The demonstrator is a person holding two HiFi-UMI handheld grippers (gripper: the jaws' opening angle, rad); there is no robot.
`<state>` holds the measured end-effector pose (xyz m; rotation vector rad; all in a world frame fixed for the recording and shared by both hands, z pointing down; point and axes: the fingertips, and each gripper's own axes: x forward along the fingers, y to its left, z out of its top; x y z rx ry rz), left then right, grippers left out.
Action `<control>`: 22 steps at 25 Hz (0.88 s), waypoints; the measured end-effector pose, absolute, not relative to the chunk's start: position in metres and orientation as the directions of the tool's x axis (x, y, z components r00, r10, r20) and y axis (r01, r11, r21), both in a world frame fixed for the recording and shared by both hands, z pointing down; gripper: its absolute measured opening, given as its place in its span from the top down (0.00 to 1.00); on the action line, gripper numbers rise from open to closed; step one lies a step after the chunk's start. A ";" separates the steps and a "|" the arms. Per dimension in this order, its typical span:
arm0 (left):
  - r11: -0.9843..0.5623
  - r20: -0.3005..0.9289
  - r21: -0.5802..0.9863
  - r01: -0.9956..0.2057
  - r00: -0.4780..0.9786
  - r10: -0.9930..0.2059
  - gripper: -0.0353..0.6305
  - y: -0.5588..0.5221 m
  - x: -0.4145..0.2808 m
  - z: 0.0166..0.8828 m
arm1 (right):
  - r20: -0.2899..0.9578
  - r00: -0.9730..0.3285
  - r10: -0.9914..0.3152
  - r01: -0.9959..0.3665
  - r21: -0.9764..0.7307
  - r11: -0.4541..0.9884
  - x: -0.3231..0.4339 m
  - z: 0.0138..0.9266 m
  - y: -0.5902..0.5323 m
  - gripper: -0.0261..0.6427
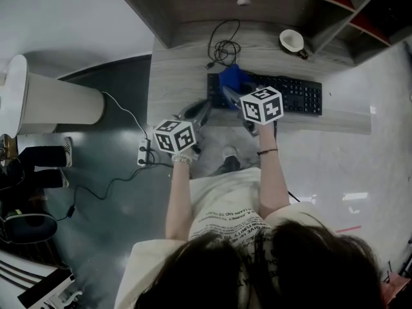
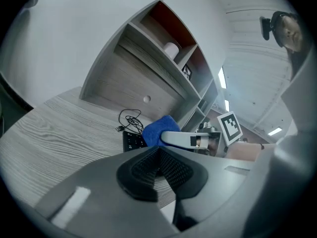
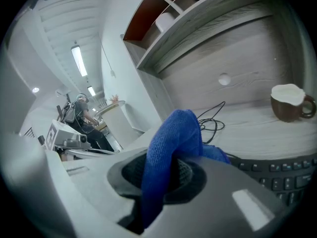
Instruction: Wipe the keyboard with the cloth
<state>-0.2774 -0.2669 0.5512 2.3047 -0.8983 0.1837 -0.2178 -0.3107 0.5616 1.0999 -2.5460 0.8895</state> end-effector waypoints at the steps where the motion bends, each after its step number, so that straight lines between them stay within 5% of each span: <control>1: -0.552 0.346 0.523 -0.649 0.754 -0.558 0.94 -0.267 -0.278 0.552 | 0.426 -0.695 -0.579 -0.718 -0.441 0.538 -0.220 0.562 -0.311 0.87; 22: -0.528 0.350 0.524 -0.669 0.734 -0.583 0.94 -0.264 -0.299 0.554 | 0.416 -0.740 -0.529 -0.673 -0.448 0.588 -0.255 0.561 -0.308 0.87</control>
